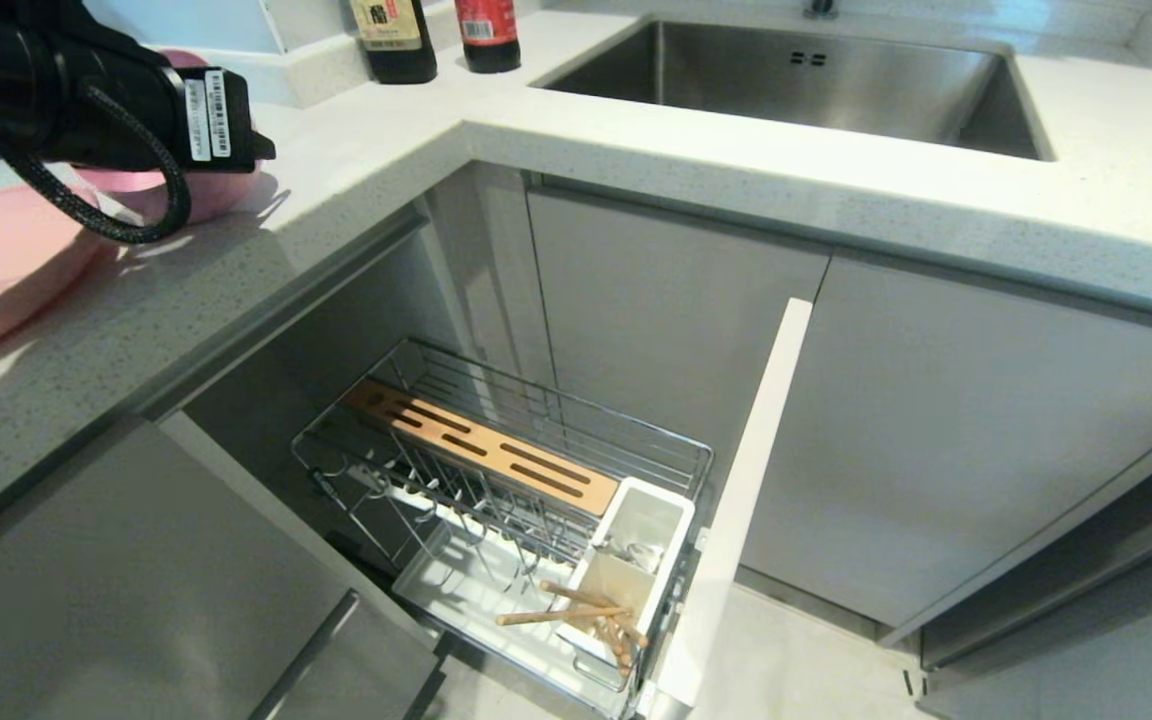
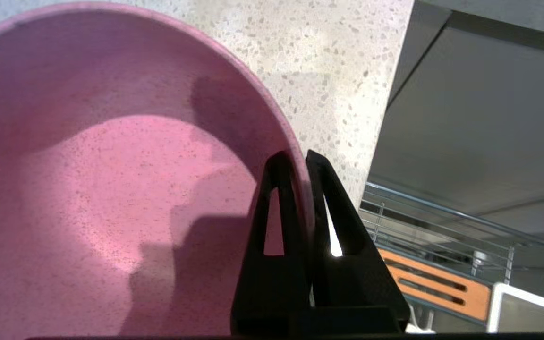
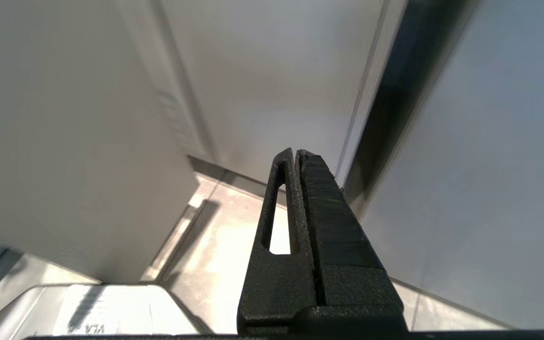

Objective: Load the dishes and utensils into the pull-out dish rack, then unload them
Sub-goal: Pick up the bowl and place it in the cupboard

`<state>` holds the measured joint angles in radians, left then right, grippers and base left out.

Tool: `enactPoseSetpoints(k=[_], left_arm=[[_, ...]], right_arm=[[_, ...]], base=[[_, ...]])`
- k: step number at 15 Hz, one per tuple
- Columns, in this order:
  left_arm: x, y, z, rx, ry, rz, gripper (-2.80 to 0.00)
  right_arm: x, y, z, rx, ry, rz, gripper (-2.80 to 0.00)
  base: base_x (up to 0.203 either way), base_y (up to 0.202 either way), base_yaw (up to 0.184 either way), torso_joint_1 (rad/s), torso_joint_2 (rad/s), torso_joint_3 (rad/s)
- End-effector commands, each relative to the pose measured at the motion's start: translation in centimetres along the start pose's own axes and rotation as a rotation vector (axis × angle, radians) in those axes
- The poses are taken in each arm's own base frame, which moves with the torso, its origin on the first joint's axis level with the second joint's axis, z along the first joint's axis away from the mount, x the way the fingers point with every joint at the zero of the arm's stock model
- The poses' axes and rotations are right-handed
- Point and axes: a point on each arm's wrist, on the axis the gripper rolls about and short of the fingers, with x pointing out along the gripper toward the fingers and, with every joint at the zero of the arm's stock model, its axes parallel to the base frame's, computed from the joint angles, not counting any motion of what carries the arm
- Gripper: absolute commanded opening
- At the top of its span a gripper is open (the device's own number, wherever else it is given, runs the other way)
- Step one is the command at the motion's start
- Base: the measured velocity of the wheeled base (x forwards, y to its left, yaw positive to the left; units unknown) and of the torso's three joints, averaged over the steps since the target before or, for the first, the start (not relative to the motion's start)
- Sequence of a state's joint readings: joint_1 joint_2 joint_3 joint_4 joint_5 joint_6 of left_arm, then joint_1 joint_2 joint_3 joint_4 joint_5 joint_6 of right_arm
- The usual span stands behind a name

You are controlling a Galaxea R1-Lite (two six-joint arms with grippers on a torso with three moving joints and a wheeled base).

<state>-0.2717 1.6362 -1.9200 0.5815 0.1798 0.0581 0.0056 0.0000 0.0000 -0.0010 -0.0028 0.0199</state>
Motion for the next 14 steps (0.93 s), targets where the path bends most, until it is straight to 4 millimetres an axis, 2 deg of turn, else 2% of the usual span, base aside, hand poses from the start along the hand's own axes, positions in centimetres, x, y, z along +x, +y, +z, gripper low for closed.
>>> enactPoseSetpoints(k=[1,4,9,12,14], left_arm=[[-0.5,0.1,0.0,-0.001,-0.001,-0.006,-2.80],[-1.9,0.3,0.5,-0.007,-0.040,-0.033,-2.80],[-6.7,-0.8,2.7,-0.021,-0.265,-0.136,-2.80],[-8.5,-3.7,2.7,-0.092,-0.275,-0.251,-2.80],[-9.4,-6.7,2.1,-0.217,-0.235,-0.329,-2.80]], right_arm=[[0.0,0.0,0.0,0.000,0.001,0.002,-2.80],[0.0,0.0,0.0,0.000,0.001,0.002,-2.80],[0.0,0.0,-0.1,0.000,0.003,0.000,-2.80],[0.0,0.0,0.0,0.000,0.001,0.001,-2.80],[0.0,0.0,0.0,0.000,0.001,0.000,-2.80]], base=[[0.000,0.000,0.000,0.000,0.00,0.000],[0.000,0.000,0.000,0.000,0.00,0.000],[0.000,0.000,0.000,0.000,0.00,0.000],[0.000,0.000,0.000,0.000,0.00,0.000],[0.000,0.000,0.000,0.000,0.00,0.000]])
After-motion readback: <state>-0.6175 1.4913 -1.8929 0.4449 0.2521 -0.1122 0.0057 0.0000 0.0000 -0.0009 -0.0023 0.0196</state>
